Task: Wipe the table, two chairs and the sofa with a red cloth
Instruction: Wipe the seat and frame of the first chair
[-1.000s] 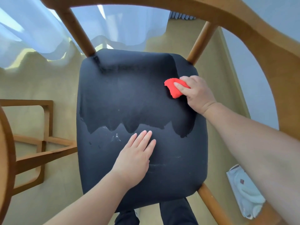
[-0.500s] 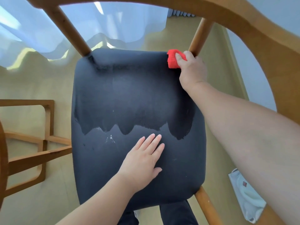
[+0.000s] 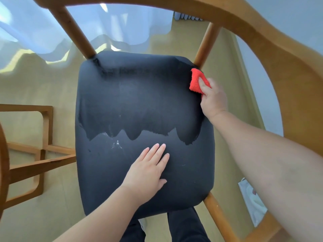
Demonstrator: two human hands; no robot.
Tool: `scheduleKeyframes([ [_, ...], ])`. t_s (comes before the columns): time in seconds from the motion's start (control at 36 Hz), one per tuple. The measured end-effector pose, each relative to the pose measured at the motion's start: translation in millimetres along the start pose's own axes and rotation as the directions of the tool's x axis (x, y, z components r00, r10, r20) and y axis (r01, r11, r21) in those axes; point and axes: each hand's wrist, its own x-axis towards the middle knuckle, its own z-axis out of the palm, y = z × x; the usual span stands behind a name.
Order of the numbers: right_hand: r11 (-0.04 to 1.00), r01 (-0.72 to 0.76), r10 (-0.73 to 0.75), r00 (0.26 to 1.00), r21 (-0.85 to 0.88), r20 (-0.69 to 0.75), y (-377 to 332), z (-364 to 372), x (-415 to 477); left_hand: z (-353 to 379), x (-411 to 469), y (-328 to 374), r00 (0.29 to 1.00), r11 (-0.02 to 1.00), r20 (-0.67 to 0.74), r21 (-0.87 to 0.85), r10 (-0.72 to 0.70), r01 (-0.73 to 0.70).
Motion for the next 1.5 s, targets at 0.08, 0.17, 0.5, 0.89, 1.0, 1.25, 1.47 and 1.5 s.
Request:
scheduleKeyframes([
  [0.08,0.996,-0.088,0.089,0.996,0.025,-0.001,-4,-1,-29,-7,-8,-1,1.000,1.000,0.000,0.008,-0.017,0.017],
  [0.17,0.989,-0.147,0.147,0.989,0.024,0.006,-13,-3,-58,-12,-19,-5,1.000,0.999,0.007,0.053,-0.012,0.012],
  [0.5,0.944,-0.328,0.288,0.870,0.034,0.400,-109,-78,-143,-66,-125,-16,0.968,0.973,-0.107,-0.075,-0.227,0.220],
  [0.89,0.966,0.087,-0.180,0.903,0.245,0.390,-218,-221,-166,-114,-253,28,0.741,0.790,-0.289,-0.324,-0.606,0.520],
  [1.0,0.929,0.248,-0.344,0.851,0.276,0.397,-210,-236,-143,-104,-250,53,0.617,0.679,-0.289,-0.378,-0.732,0.629],
  [1.25,0.818,0.502,-0.571,0.655,0.280,0.494,-189,-249,-99,-82,-222,144,0.225,0.250,-0.127,-0.672,-0.966,0.697],
  [1.47,0.696,0.685,-0.655,0.480,0.217,0.584,-207,-213,-89,-41,-210,173,-0.076,-0.121,0.095,-0.748,-0.993,0.653],
  [1.5,0.678,0.704,-0.664,0.463,0.212,0.587,-210,-207,-89,-34,-209,173,-0.101,-0.160,0.124,-0.749,-0.987,0.643],
])
